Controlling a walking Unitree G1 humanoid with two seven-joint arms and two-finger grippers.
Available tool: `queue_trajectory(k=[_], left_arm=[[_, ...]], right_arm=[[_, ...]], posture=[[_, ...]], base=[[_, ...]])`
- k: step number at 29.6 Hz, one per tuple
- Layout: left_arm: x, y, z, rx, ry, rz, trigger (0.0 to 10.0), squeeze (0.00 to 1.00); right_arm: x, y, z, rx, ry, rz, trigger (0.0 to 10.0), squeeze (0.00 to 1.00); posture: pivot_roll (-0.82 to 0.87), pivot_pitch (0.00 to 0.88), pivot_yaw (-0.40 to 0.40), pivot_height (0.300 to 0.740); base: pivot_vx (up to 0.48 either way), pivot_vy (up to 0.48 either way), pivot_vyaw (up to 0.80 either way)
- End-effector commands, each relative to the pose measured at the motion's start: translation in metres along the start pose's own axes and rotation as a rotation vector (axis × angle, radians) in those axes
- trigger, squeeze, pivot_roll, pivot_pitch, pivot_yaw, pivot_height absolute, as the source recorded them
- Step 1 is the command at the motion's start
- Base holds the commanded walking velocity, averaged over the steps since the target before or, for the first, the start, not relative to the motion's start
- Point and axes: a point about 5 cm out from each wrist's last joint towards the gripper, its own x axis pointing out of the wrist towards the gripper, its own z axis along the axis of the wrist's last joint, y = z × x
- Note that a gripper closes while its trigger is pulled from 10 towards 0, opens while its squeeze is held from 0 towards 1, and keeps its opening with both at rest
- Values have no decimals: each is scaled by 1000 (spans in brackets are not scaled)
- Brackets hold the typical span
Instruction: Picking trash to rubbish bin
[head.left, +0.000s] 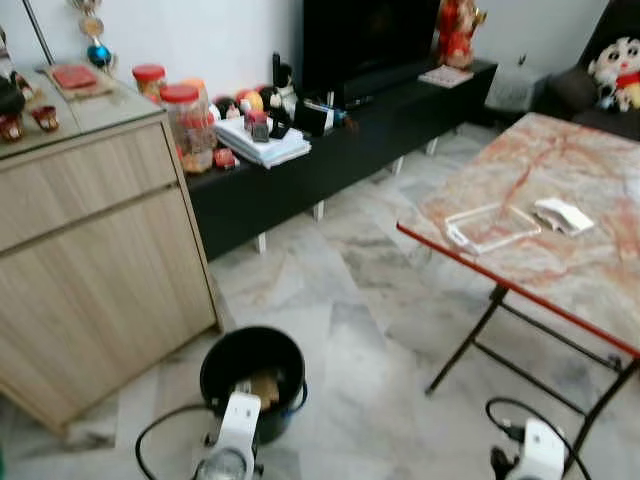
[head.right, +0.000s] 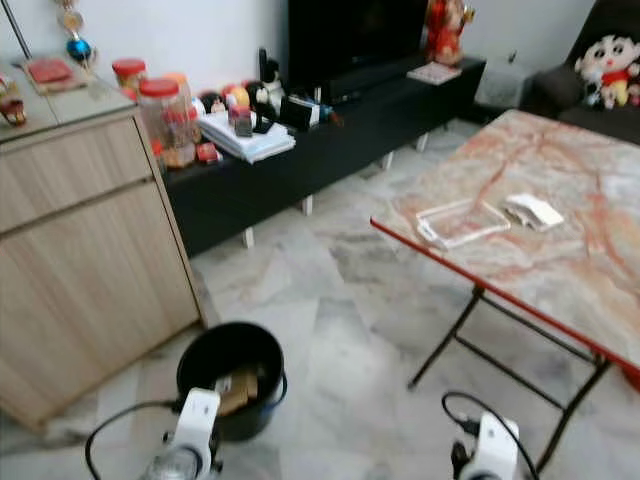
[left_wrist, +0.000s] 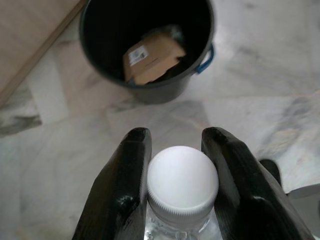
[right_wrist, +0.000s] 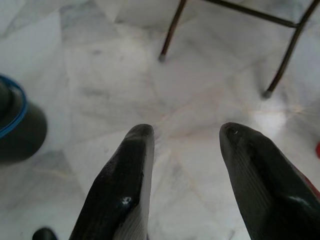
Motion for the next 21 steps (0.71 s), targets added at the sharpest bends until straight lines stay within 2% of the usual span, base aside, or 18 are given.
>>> queue_trajectory(k=[1, 8, 17, 21], left_arm=[[-1, 0, -9, -5, 45, 4, 10000, 0], [-1, 1, -8, -7, 41, 9, 10000, 0], [-1, 2, -6, -10, 38, 12, 10000, 0], [-1, 2, -6, -13, 36, 16, 10000, 0]], right_arm=[[0, 3, -2, -67, 26, 29, 10000, 0], [-1, 3, -5, -89, 31, 34, 10000, 0], [-1, 0, -6, -86, 35, 24, 10000, 0], [-1, -1, -5, -69, 30, 17, 10000, 0]], posture=[[-59, 36, -79, 740], [-59, 44, -78, 740], [-60, 49, -78, 740], [-59, 51, -79, 740]], base=[[244, 0, 0], [242, 0, 0], [244, 0, 736], [245, 0, 0]])
